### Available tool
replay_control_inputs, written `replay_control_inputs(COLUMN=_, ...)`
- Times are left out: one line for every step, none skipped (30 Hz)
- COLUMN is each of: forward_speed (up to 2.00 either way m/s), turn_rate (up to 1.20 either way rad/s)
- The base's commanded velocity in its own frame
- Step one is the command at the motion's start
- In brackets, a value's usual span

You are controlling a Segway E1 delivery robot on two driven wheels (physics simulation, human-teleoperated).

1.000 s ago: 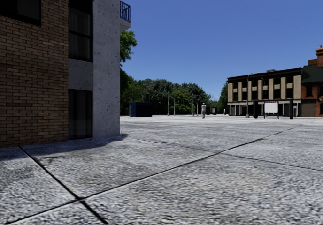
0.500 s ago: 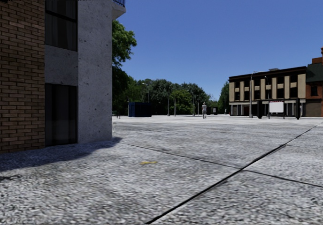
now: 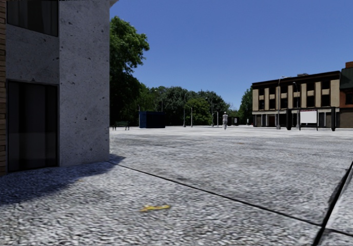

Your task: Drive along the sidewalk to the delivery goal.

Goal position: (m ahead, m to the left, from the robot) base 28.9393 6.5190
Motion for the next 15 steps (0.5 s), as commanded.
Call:
replay_control_inputs(forward_speed=2.0, turn_rate=0.0)
replay_control_inputs(forward_speed=2.0, turn_rate=0.0)
replay_control_inputs(forward_speed=2.0, turn_rate=0.0)
replay_control_inputs(forward_speed=2.0, turn_rate=0.0)
replay_control_inputs(forward_speed=2.0, turn_rate=0.0)
replay_control_inputs(forward_speed=2.0, turn_rate=0.0)
replay_control_inputs(forward_speed=2.0, turn_rate=0.0)
replay_control_inputs(forward_speed=2.0, turn_rate=0.0)
replay_control_inputs(forward_speed=2.0, turn_rate=0.0)
replay_control_inputs(forward_speed=2.0, turn_rate=0.0)
replay_control_inputs(forward_speed=2.0, turn_rate=0.0)
replay_control_inputs(forward_speed=2.0, turn_rate=0.0)
replay_control_inputs(forward_speed=2.0, turn_rate=0.0)
replay_control_inputs(forward_speed=2.0, turn_rate=0.0)
replay_control_inputs(forward_speed=2.0, turn_rate=0.0)
